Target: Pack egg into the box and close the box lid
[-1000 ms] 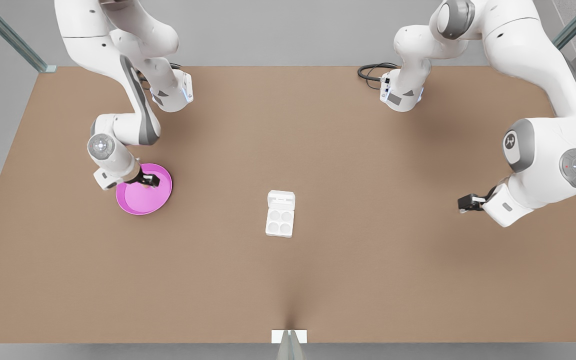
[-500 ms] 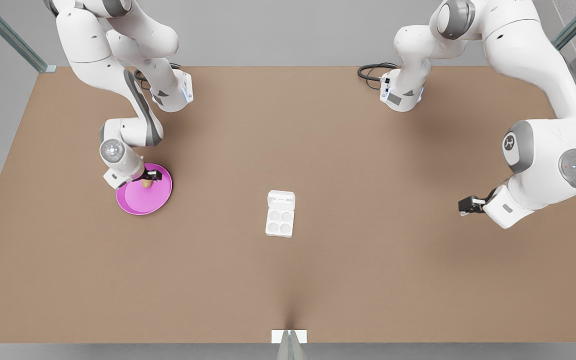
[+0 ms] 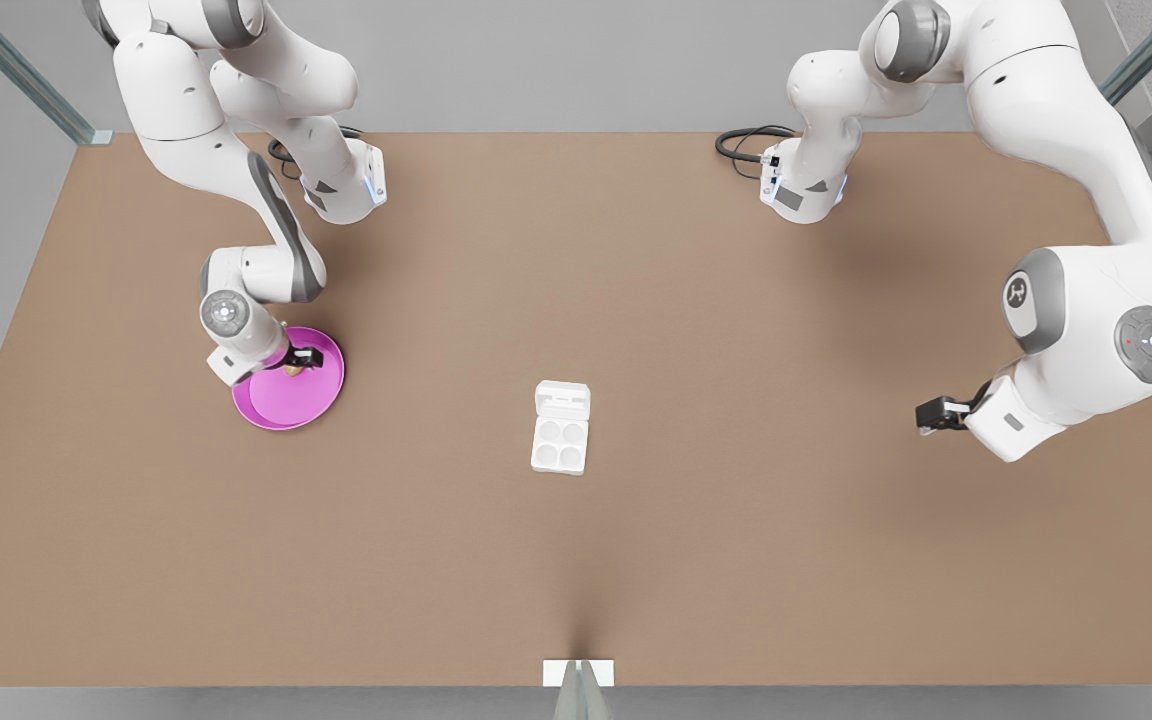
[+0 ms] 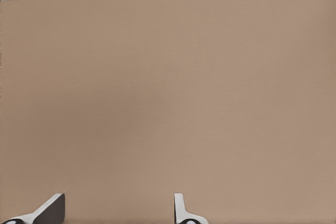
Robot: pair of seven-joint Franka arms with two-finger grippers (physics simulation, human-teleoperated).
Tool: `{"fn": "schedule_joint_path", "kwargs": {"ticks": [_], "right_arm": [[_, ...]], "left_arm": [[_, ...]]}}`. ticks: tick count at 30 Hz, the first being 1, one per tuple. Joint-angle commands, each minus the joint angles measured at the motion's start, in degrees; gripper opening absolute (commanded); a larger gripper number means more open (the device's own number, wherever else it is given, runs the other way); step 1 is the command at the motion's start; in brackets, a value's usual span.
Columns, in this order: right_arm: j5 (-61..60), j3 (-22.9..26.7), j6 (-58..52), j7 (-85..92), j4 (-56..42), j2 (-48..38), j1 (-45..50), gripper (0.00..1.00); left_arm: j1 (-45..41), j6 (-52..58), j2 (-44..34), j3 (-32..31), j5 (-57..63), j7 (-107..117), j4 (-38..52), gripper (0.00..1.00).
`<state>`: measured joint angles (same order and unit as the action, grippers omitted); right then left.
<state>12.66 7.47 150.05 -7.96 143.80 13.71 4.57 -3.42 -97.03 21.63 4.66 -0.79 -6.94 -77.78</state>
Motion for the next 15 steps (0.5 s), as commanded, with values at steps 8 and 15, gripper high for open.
{"fn": "schedule_joint_path", "kwargs": {"ticks": [8, 15], "right_arm": [[0.0, -0.5, 0.6, 0.4, 0.3, 0.6, -0.1, 1.00], [0.0, -0.7, 0.3, 0.2, 0.2, 0.6, -0.2, 0.96]], "left_arm": [[0.3, 0.0, 0.3, 0.1, 0.0, 0.0, 0.0, 1.00], [0.3, 0.0, 0.4, 0.1, -0.1, 0.0, 0.0, 1.00]]}}
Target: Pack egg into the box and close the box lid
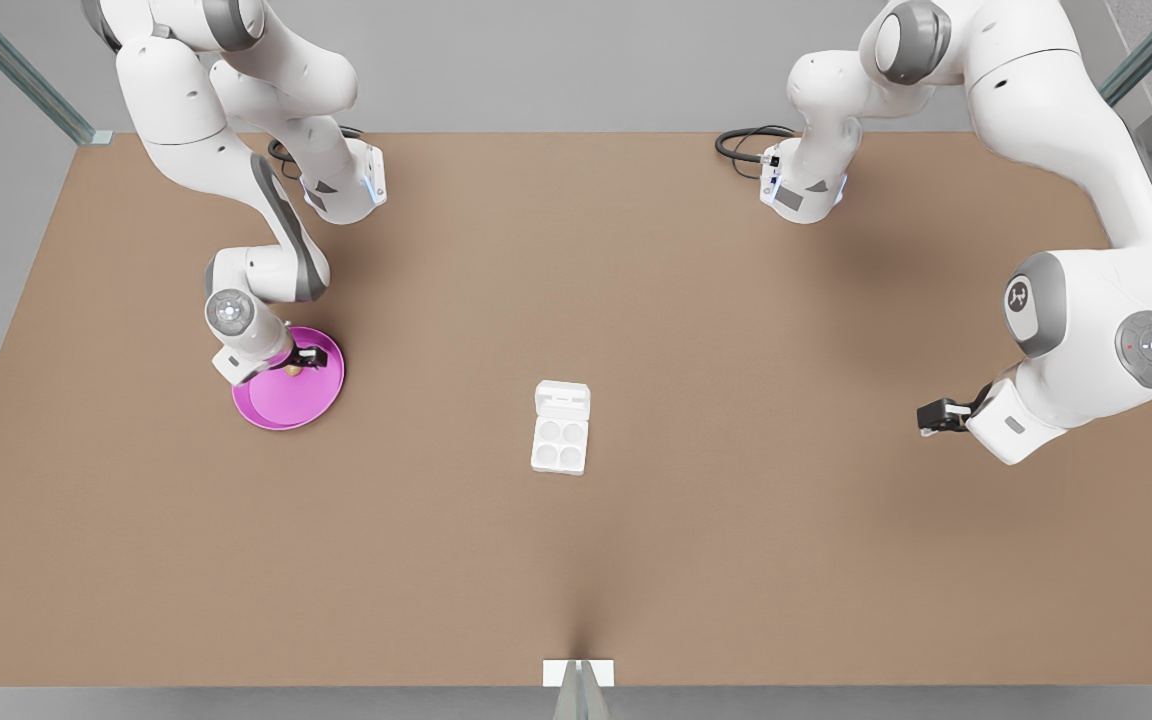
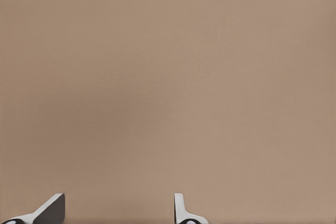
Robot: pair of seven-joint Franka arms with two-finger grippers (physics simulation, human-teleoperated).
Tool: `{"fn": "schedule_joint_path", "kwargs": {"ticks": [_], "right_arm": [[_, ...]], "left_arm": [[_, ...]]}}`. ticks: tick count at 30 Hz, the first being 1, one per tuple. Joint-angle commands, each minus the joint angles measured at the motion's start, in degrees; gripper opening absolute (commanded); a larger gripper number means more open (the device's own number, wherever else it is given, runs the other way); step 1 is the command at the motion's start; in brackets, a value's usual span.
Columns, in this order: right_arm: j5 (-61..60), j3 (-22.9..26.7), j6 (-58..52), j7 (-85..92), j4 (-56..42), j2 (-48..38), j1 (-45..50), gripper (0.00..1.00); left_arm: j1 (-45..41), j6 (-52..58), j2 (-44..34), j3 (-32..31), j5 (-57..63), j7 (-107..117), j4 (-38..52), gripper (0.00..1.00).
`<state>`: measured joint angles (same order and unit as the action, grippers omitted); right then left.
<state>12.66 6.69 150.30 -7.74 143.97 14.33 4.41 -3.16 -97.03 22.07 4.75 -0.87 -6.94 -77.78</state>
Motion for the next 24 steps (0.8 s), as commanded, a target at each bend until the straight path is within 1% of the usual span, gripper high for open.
{"fn": "schedule_joint_path", "kwargs": {"ticks": [1, 5, 22, 23, 24], "right_arm": [[0.0, 0.0, 0.0, 0.0, 0.0, 0.0, 0.0, 0.84], [0.0, 0.0, 0.0, 0.0, -0.1, 0.0, -0.1, 0.81], [-0.1, -0.4, 0.0, 0.6, 0.0, 0.6, -0.2, 0.81], [-0.1, -0.4, 0.0, 0.6, 0.0, 0.6, -0.3, 0.78], [-0.1, -0.4, -0.1, 0.6, 0.0, 0.6, -0.3, 0.72]], "left_arm": [[0.0, 0.0, 0.0, 0.0, 0.0, 0.0, 0.0, 1.00], [0.0, 0.0, 0.0, 0.0, 0.0, 0.0, 0.0, 1.00], [0.2, 0.0, 0.3, 0.0, 0.0, 0.0, 0.0, 1.00], [0.2, 0.0, 0.3, 0.0, 0.0, 0.0, 0.0, 1.00], [0.2, 0.0, 0.3, 0.0, 0.0, 0.0, 0.1, 1.00]]}}
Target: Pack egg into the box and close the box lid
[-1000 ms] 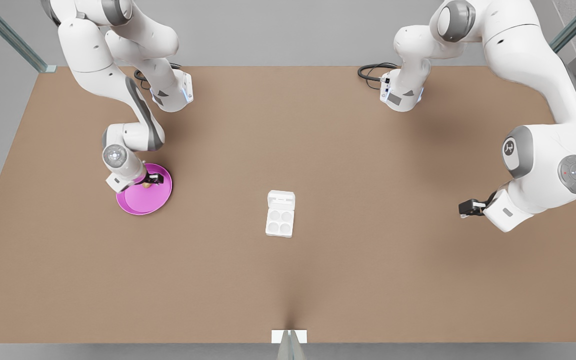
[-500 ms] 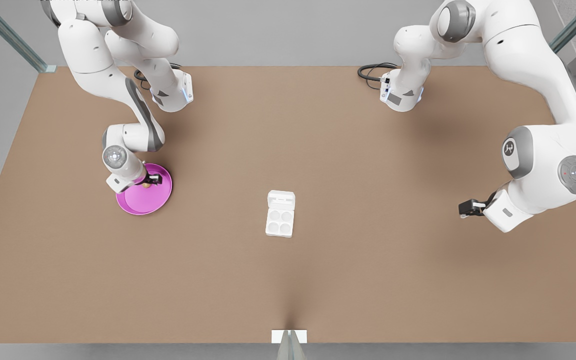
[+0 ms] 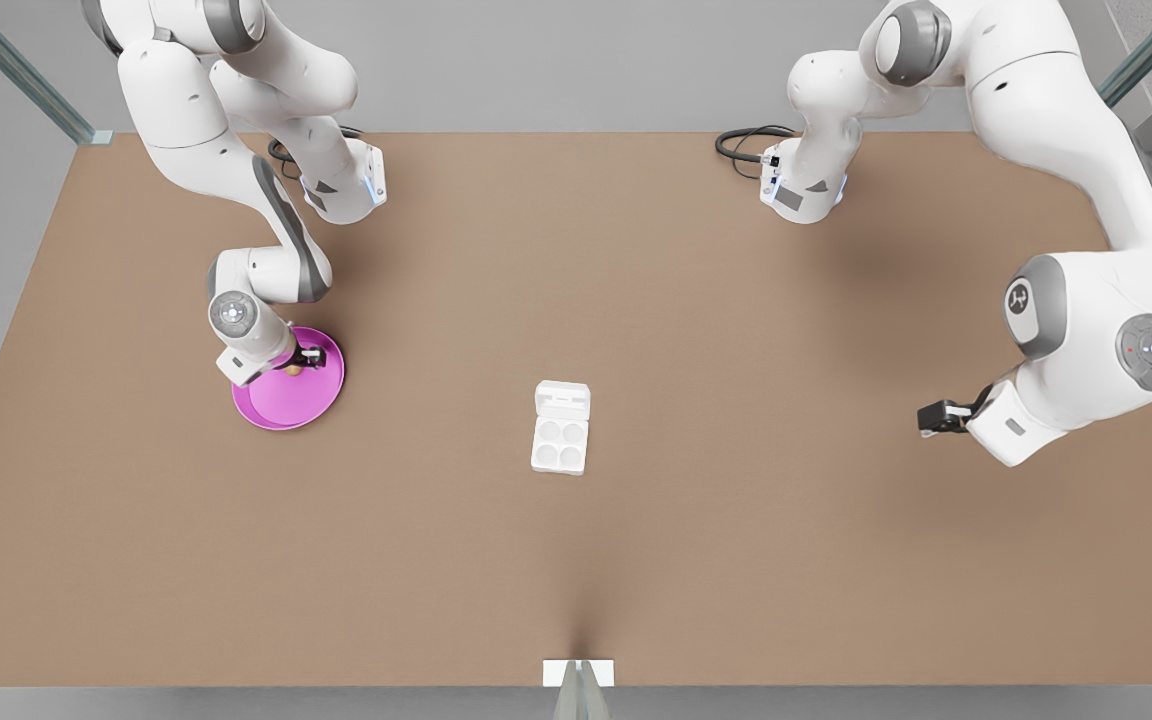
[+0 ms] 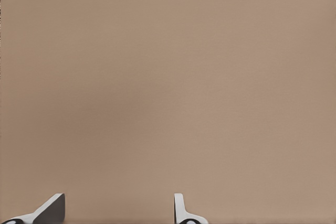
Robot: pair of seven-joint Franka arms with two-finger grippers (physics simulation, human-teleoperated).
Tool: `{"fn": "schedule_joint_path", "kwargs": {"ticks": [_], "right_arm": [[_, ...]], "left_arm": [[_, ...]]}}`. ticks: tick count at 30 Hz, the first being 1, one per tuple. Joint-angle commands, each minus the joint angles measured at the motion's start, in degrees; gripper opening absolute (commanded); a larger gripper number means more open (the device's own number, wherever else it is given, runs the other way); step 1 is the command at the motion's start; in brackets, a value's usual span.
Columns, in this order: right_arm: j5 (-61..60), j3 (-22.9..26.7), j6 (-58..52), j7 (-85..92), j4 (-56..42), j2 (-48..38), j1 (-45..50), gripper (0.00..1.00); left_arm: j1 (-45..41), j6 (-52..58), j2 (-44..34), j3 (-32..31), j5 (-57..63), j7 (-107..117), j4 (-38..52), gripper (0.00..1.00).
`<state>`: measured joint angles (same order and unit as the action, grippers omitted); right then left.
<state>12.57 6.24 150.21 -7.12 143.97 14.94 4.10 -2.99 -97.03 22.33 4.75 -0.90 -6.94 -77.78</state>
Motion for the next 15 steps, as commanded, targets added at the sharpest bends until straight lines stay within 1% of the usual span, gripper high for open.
{"fn": "schedule_joint_path", "kwargs": {"ticks": [1, 3, 4, 6, 7, 15], "right_arm": [[0.0, 0.0, 0.0, 0.0, 0.0, 0.0, -0.1, 0.73], [0.0, 0.0, 0.0, 0.0, 0.0, 0.0, -0.1, 0.72], [0.0, 0.0, 0.0, 0.0, 0.0, 0.0, 0.0, 0.69], [0.0, 0.0, 0.0, 0.0, 0.0, 0.0, -0.1, 0.68], [0.0, 0.0, 0.0, 0.0, 0.0, 0.0, -0.1, 0.66], [0.0, -1.2, -0.2, 0.0, 0.3, -0.2, -0.7, 0.66]], "left_arm": [[0.0, 0.0, 0.1, 0.0, -0.1, 0.0, 0.1, 1.00], [0.0, 0.0, 0.0, 0.0, -0.1, 0.0, 0.0, 1.00], [0.0, 0.0, 0.0, 0.0, -0.1, 0.0, 0.0, 1.00], [0.0, 0.0, 0.0, 0.0, 0.0, 0.0, 0.0, 1.00], [0.0, 0.0, 0.0, 0.0, 0.0, 0.0, 0.0, 1.00], [0.6, 0.0, 0.0, 0.0, -0.1, 0.0, 0.0, 1.00]]}}
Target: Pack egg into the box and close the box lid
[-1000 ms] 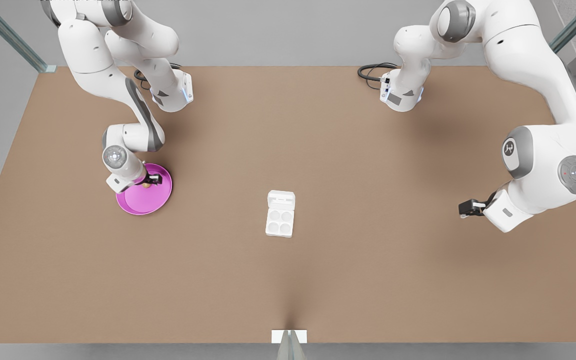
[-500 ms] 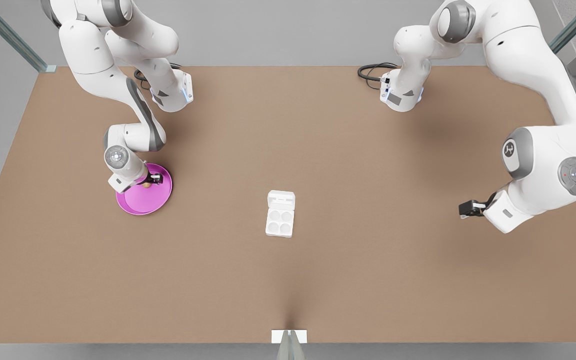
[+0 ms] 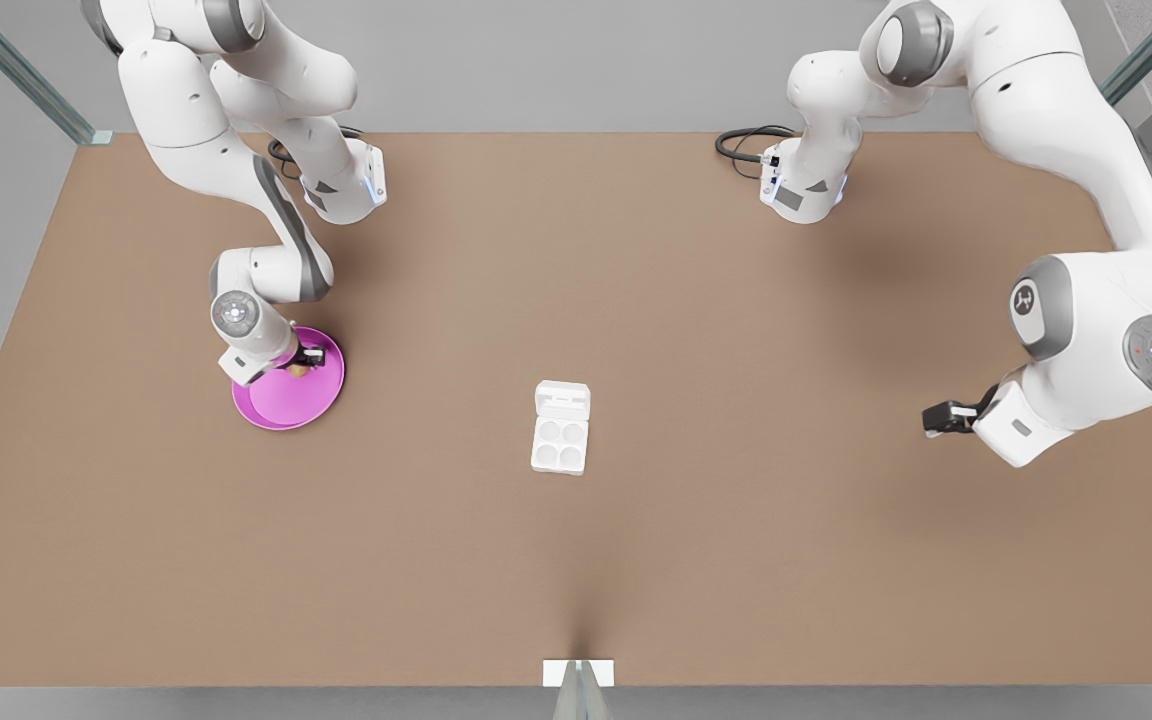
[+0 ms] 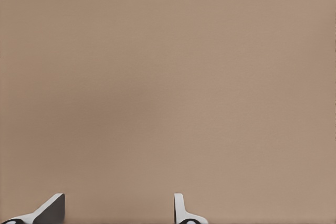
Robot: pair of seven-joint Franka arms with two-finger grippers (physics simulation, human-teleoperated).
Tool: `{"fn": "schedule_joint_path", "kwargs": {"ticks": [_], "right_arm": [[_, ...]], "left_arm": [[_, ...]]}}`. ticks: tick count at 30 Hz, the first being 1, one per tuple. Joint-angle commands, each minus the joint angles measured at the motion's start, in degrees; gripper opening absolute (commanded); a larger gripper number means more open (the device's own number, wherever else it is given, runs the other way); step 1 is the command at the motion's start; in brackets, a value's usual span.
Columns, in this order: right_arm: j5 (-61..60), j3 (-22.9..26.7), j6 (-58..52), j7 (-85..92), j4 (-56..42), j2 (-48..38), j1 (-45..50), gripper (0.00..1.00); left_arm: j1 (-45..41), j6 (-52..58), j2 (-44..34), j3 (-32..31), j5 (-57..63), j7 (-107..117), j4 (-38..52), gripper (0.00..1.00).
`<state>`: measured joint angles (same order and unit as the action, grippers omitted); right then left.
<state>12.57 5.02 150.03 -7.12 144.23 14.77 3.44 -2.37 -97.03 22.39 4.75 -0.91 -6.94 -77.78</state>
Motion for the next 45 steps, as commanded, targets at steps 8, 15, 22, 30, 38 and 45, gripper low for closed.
{"fn": "schedule_joint_path", "kwargs": {"ticks": [8, 15, 22, 30, 38, 45], "right_arm": [[0.0, -0.1, 0.0, 0.0, 0.1, 0.1, -0.4, 0.66], [0.0, -0.1, 0.0, 0.0, -0.2, 0.2, -0.5, 0.66], [0.0, -0.1, 0.1, 0.0, -0.2, 0.3, -0.5, 0.56], [0.0, -0.3, 0.0, 0.0, -0.2, 0.3, -0.5, 0.56], [0.0, -0.5, -0.3, 0.0, -0.2, 0.2, -0.7, 0.56], [0.0, -1.0, -3.4, 1.3, -2.0, -0.8, -0.8, 0.56]], "left_arm": [[0.0, 0.0, -0.1, 0.0, 0.0, 0.0, 0.0, 1.00], [0.1, 0.0, -0.1, 0.0, 0.0, 0.0, 0.0, 1.00], [0.1, 0.0, 0.0, 0.0, -0.1, -0.1, 0.0, 1.00], [0.1, 0.0, -0.1, 0.0, -0.1, -0.1, 0.0, 1.00], [0.0, -0.2, -0.1, 0.0, -0.1, -0.1, 0.0, 1.00], [0.0, -0.2, -0.1, 0.0, -0.1, -0.1, 0.0, 1.00]]}}
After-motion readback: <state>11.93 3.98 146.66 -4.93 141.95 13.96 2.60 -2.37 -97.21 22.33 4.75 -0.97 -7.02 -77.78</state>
